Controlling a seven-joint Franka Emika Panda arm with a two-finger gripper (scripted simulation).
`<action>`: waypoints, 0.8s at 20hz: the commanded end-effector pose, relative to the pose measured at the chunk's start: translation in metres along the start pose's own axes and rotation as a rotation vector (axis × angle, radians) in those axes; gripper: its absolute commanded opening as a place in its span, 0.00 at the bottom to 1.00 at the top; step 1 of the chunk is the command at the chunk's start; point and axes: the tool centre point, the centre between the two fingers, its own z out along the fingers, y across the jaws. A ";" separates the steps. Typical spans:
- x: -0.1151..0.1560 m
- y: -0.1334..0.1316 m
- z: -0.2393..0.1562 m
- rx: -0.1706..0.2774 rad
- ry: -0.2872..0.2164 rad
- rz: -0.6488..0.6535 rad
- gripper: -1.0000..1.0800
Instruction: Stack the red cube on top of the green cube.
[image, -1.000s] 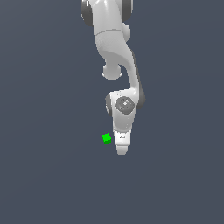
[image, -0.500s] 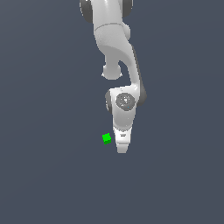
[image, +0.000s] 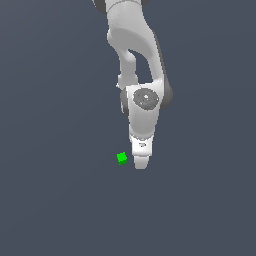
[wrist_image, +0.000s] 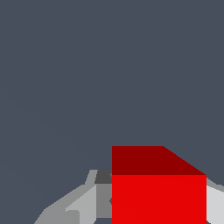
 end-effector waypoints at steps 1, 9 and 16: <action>0.000 0.000 -0.011 0.001 0.001 0.000 0.00; -0.004 0.000 -0.012 0.000 0.001 0.001 0.00; -0.046 -0.001 0.019 0.000 0.001 0.000 0.00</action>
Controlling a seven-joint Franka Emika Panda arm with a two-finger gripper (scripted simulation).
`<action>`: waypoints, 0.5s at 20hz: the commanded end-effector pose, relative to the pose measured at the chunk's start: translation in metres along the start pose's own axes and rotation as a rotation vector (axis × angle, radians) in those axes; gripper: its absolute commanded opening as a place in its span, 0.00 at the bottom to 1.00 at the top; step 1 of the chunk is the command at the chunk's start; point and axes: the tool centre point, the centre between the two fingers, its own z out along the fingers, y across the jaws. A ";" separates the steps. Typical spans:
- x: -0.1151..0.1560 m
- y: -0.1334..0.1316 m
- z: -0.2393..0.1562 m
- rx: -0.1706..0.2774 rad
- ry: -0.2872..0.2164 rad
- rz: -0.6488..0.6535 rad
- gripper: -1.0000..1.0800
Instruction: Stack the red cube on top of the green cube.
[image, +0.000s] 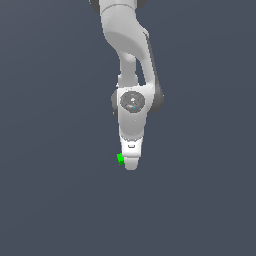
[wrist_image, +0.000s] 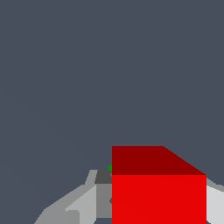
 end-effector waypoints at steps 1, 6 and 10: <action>-0.019 0.000 0.014 0.001 0.000 0.001 0.00; -0.040 0.000 0.029 0.001 0.000 0.001 0.00; -0.041 0.000 0.030 0.001 0.000 0.001 0.96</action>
